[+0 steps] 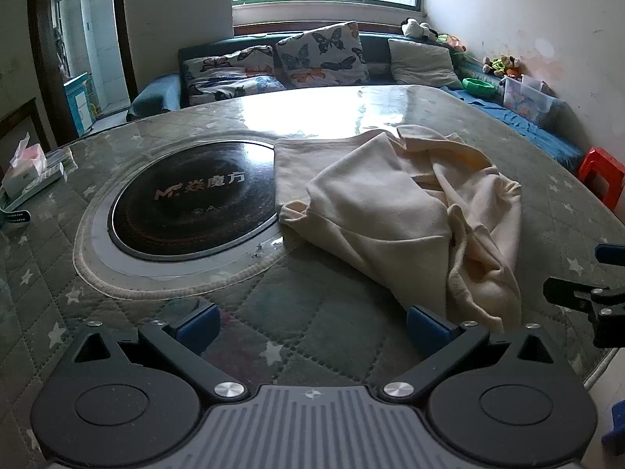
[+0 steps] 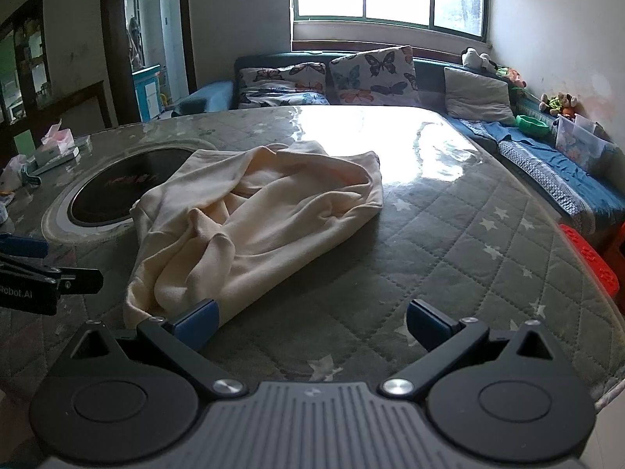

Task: Fold clothes
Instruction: 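Move both grippers toward the crumpled cream sweatshirt on the table, then close both grippers on the sweatshirt's edge, then lift the sweatshirt with both grippers, shake it out and lay it spread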

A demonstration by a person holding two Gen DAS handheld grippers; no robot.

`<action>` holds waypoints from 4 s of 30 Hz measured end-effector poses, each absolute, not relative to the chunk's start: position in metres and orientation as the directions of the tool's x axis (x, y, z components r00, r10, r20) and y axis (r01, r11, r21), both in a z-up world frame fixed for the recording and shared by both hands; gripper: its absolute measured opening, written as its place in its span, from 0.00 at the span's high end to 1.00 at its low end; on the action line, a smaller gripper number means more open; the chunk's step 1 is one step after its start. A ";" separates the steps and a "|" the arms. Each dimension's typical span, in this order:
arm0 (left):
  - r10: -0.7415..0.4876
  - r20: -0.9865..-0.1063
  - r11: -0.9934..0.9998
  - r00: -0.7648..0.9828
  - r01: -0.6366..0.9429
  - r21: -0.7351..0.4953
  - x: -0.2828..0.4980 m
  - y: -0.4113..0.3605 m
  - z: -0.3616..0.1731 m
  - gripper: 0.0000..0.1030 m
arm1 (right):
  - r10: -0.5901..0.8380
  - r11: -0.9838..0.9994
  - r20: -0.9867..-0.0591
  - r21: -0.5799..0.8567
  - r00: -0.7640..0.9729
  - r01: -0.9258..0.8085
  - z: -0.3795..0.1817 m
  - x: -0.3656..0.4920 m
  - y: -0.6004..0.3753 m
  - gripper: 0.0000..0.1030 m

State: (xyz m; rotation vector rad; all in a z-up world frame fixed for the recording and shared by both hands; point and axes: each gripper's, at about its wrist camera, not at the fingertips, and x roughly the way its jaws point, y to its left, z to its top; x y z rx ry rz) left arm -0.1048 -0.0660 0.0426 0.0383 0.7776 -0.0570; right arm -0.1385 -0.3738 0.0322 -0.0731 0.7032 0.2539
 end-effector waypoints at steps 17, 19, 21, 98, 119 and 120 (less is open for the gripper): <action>-0.030 -0.713 0.996 0.701 0.080 0.036 -0.110 -0.072 0.040 0.00 | 0.213 0.960 -0.664 0.006 0.717 -0.279 0.031 -0.143 -0.367 0.00; -0.024 -0.717 0.996 0.696 0.080 0.044 -0.110 -0.073 0.040 0.00 | 0.216 0.959 -0.665 0.007 0.715 -0.282 0.031 -0.144 -0.367 0.00; -0.023 -0.718 0.995 0.695 0.083 0.048 -0.110 -0.074 0.039 0.00 | 0.217 0.959 -0.666 0.008 0.714 -0.284 0.031 -0.144 -0.367 0.00; -0.298 -0.722 0.908 0.624 0.419 -0.012 0.114 -0.125 0.032 0.70 | 0.303 0.912 -0.707 0.022 0.639 -0.409 0.033 0.080 -0.366 0.94; -0.074 -0.537 0.996 0.840 0.088 0.001 0.004 -0.011 0.109 0.92 | 0.058 0.998 -0.609 0.033 0.791 -0.048 0.052 -0.013 -0.478 0.96; -0.052 -0.530 0.998 0.846 0.059 -0.004 -0.006 0.001 0.112 0.92 | 0.044 0.999 -0.610 0.033 0.791 -0.029 0.049 -0.018 -0.483 0.96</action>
